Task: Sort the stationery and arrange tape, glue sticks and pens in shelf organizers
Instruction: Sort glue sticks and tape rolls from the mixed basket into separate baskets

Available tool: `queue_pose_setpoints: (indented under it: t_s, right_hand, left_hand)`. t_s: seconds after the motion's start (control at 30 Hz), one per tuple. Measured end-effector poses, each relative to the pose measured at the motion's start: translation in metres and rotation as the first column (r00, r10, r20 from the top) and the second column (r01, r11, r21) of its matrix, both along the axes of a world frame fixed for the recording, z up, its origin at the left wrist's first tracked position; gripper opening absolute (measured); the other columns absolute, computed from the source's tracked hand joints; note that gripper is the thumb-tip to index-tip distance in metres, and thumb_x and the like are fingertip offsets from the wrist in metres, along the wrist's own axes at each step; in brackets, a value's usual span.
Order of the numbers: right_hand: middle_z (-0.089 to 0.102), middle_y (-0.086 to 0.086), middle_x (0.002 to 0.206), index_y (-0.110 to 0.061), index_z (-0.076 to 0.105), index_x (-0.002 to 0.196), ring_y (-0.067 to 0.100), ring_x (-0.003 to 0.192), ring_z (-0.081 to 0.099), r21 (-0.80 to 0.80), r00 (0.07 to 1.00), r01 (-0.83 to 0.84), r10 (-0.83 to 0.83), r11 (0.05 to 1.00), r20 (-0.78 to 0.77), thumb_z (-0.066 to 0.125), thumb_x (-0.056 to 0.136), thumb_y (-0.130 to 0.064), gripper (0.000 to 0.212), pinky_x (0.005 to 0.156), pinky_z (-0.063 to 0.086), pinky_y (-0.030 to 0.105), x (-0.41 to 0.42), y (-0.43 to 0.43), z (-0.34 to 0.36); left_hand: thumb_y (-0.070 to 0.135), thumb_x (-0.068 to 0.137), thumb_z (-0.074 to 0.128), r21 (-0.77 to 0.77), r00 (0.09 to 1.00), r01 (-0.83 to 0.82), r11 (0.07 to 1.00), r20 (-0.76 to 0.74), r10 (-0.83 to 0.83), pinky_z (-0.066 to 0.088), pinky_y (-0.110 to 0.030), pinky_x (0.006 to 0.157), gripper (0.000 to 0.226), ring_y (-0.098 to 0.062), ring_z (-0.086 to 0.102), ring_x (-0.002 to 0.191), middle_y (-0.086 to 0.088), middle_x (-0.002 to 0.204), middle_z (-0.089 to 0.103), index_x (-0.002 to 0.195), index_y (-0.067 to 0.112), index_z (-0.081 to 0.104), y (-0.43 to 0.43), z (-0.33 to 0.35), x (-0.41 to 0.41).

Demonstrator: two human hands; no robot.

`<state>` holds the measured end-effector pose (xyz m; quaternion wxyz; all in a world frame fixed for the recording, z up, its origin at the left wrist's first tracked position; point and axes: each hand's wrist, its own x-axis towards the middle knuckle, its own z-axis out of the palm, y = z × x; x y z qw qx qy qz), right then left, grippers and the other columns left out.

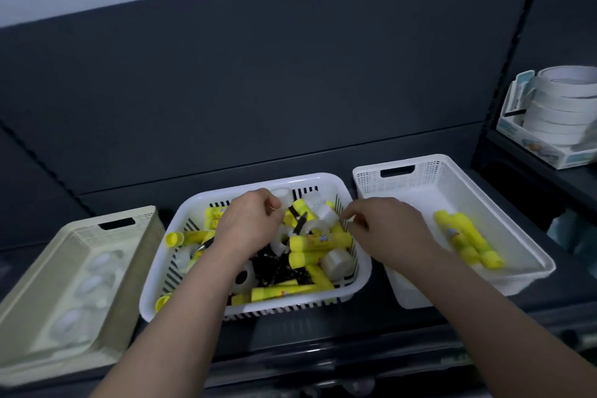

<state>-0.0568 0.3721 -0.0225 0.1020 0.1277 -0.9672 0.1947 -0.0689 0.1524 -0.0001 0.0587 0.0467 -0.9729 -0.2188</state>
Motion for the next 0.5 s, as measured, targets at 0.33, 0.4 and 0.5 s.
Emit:
queue_pose_setpoints:
  t_s: [0.33,0.4,0.5]
  right_hand:
    - [0.050,-0.005,0.081,-0.029,0.060,0.096,0.018,0.079,0.052,0.212,0.986,-0.112,0.083,0.971,0.142,0.030,0.094,-0.058,0.042,0.059,0.034,0.030,0.009,-0.067,-0.005]
    - [0.039,-0.008,0.078,-0.032,0.059,0.091,0.016,0.074,0.045,0.174,0.984,-0.079,0.049,0.982,0.172,0.029,0.090,-0.066,0.045,0.058,0.033,0.030,0.011,-0.072,-0.004]
    - [0.039,-0.004,0.091,-0.030,0.054,0.090,0.019,0.075,0.047,0.135,0.974,-0.033,0.002,0.990,0.225,0.043,0.085,-0.065,0.037,0.064,0.039,0.031,0.017,-0.075,0.000]
  left_hand:
    - [0.027,0.089,0.059,0.038,0.998,-0.061,0.997,0.029,0.060,0.051,-0.033,0.075,0.008,-0.017,0.060,0.087,0.011,0.084,0.063,0.082,0.031,0.059,-0.055,-0.015,0.022]
    - [0.026,0.089,0.059,0.046,0.997,-0.074,0.996,0.034,0.073,0.052,-0.034,0.076,0.007,-0.018,0.061,0.088,0.009,0.087,0.066,0.083,0.029,0.060,-0.065,-0.015,0.025]
    - [0.026,0.090,0.057,0.052,0.994,-0.103,0.993,0.031,0.101,0.052,-0.034,0.076,0.006,-0.020,0.060,0.090,0.008,0.092,0.066,0.086,0.026,0.062,-0.079,-0.014,0.026]
